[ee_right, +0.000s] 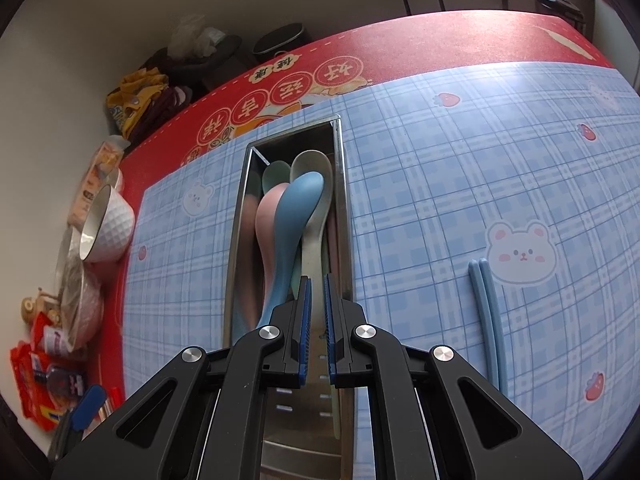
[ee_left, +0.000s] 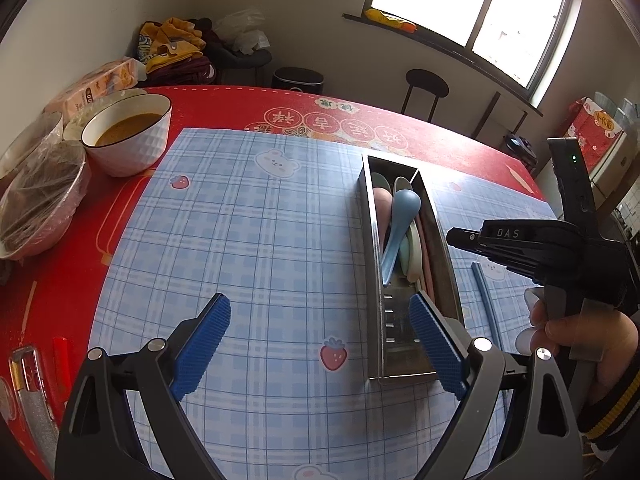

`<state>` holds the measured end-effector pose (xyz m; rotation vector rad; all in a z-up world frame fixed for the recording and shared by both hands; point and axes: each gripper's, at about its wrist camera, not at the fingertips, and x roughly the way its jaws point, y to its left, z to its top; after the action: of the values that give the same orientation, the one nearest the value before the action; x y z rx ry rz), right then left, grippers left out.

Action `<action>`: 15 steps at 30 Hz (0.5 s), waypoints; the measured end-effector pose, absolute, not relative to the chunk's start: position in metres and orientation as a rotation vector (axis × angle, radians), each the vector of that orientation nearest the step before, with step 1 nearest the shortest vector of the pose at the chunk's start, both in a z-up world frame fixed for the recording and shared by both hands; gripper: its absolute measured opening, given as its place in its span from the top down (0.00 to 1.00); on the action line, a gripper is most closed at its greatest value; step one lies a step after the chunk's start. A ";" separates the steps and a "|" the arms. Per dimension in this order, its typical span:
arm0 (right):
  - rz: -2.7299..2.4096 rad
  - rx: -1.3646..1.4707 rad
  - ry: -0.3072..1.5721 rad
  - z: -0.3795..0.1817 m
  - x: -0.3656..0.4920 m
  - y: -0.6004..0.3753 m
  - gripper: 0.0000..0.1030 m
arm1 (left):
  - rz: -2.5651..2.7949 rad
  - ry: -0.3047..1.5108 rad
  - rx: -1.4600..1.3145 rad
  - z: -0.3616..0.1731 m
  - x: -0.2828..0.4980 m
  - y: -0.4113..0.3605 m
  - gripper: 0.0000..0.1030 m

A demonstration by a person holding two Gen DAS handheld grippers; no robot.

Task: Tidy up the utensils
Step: 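Lower the pink chopstick into the steel caddy and open the right tool, then lower the left tool and grasp a blue chopstick from the table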

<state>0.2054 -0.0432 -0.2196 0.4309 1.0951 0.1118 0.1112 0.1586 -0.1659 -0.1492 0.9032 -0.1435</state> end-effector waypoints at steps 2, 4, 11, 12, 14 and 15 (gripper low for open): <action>0.119 0.419 1.074 -0.214 0.200 -0.047 0.93 | -0.160 0.896 -0.151 -0.163 0.110 0.153 0.14; 0.125 0.398 1.051 -0.209 0.192 -0.052 0.93 | -0.176 0.887 -0.152 -0.161 0.108 0.146 0.14; 0.106 0.379 1.007 -0.206 0.156 -0.092 0.93 | -0.217 0.894 -0.146 -0.161 0.103 0.118 0.17; 0.102 0.381 1.002 -0.206 0.150 -0.099 0.93 | -0.224 0.896 -0.141 -0.161 0.101 0.112 0.18; 0.088 0.388 0.993 -0.207 0.138 -0.114 0.93 | -0.243 0.900 -0.133 -0.162 0.097 0.101 0.21; 0.080 0.393 0.989 -0.208 0.132 -0.123 0.93 | -0.253 0.902 -0.126 -0.162 0.095 0.095 0.21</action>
<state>0.1317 -0.1225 -0.2079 0.3928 0.9894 0.0797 0.0949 0.0950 -0.1624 -0.1265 0.9023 -0.2528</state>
